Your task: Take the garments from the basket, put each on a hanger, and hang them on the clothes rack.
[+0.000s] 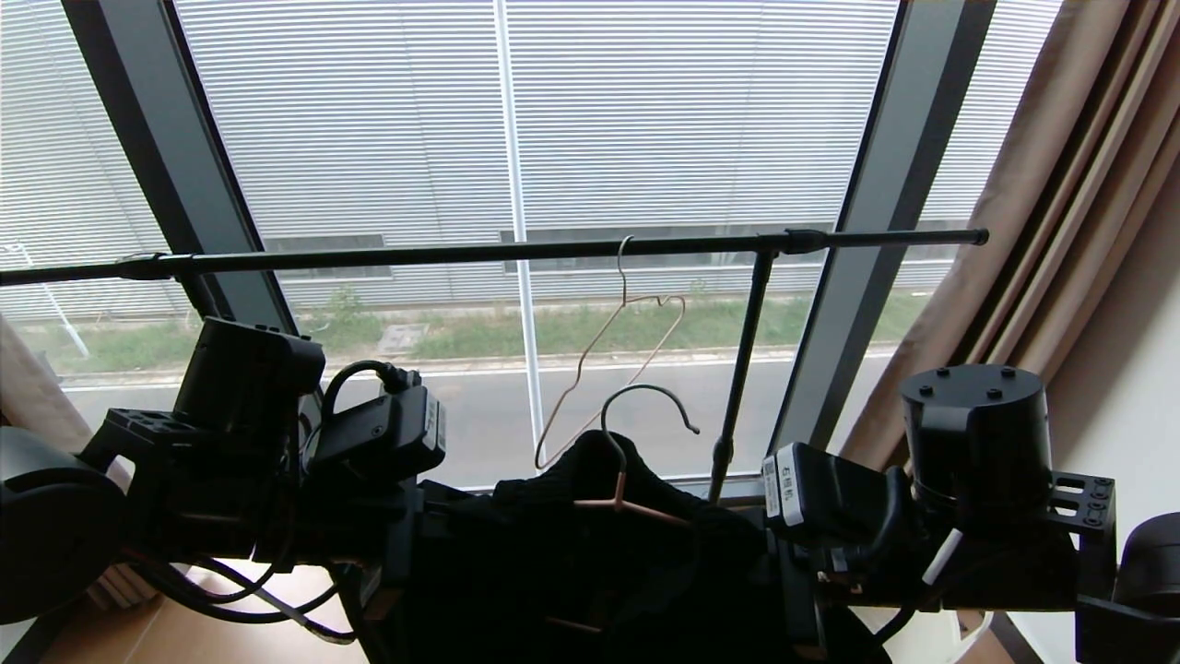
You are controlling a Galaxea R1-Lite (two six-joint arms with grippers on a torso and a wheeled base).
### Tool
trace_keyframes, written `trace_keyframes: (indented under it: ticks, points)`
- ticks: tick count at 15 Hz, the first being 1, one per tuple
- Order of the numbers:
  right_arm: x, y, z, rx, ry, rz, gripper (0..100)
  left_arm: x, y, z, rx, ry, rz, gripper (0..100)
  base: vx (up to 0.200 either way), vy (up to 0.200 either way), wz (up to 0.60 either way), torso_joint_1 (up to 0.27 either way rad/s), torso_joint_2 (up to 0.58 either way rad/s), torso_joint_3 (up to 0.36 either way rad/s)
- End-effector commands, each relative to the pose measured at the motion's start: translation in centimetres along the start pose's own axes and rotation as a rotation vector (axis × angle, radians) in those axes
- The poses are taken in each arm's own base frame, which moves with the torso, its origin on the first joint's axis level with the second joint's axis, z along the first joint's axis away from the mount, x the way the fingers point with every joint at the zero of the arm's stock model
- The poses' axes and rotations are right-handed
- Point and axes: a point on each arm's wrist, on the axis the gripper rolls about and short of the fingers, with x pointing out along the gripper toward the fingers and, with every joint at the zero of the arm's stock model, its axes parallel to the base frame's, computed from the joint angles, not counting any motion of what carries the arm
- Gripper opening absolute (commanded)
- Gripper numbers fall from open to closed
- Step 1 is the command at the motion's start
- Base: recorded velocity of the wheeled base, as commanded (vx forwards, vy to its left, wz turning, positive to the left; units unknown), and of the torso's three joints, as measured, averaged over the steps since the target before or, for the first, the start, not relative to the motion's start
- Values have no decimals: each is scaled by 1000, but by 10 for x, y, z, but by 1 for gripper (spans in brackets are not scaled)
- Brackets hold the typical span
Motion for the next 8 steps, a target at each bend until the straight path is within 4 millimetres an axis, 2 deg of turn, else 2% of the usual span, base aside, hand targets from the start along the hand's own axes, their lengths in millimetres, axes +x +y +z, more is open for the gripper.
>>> trace_keyframes:
  ticks: [1,2,3,8]
  points:
    - [0,0,0,0,1,0,0,-1,-1,-1,-5,5,3,0,0,0,0,0,0,0]
    - [0,0,-1,1,3,-1,0,-1,0,-2,-6,5,5,0,0,0,0,0,0,0]
    - [0,0,-1,3,5,1,100,-3,1,-2,-10,6,13,0,0,0,0,0,0,0]
    - [-4,0,-4,21,31,6,100,-14,-1,-7,-26,9,46,0,0,0,0,0,0,0]
